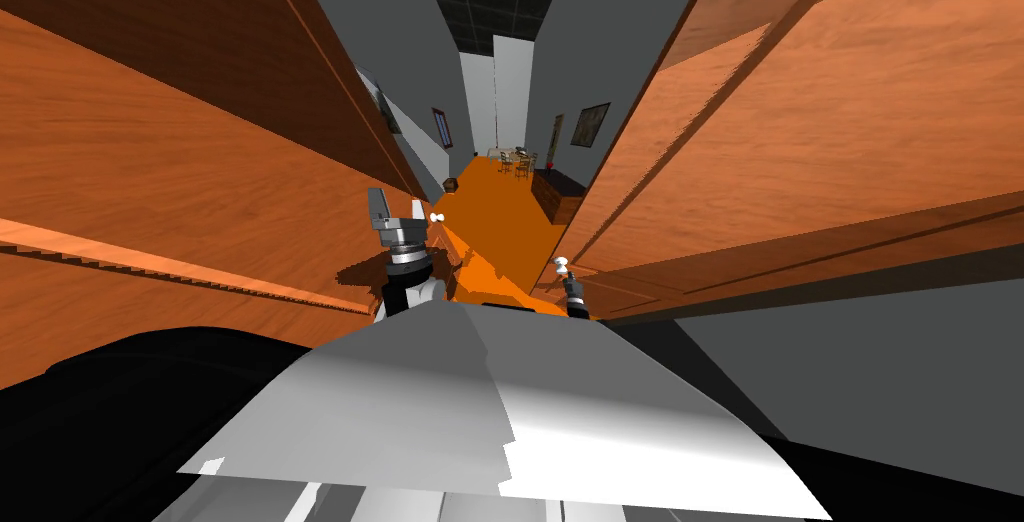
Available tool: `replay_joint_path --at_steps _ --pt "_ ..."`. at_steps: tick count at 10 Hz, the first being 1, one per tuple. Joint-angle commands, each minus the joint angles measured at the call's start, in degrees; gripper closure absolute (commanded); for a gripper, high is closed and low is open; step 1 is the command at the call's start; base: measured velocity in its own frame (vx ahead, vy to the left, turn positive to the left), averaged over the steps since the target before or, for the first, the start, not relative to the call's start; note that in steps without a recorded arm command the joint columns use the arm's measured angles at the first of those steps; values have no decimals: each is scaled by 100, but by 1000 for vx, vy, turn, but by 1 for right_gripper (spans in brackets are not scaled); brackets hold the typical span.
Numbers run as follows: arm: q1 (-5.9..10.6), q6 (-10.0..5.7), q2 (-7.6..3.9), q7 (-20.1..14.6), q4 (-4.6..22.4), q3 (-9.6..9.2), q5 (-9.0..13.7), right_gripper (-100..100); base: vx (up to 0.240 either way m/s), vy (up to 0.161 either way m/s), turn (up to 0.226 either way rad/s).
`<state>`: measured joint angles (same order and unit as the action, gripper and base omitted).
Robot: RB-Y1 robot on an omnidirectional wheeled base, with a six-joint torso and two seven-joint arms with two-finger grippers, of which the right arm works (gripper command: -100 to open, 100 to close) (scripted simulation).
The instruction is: Push the door open
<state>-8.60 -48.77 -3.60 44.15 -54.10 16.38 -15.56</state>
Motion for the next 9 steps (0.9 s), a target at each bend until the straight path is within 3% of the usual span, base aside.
replay_joint_path --at_steps 1,9 --pt "-95 -72 -35 233 -1 62 -87 -100 -31 92 -26" --pt "-671 -305 -177 1378 -202 375 -572 -100 -32 95 -36"
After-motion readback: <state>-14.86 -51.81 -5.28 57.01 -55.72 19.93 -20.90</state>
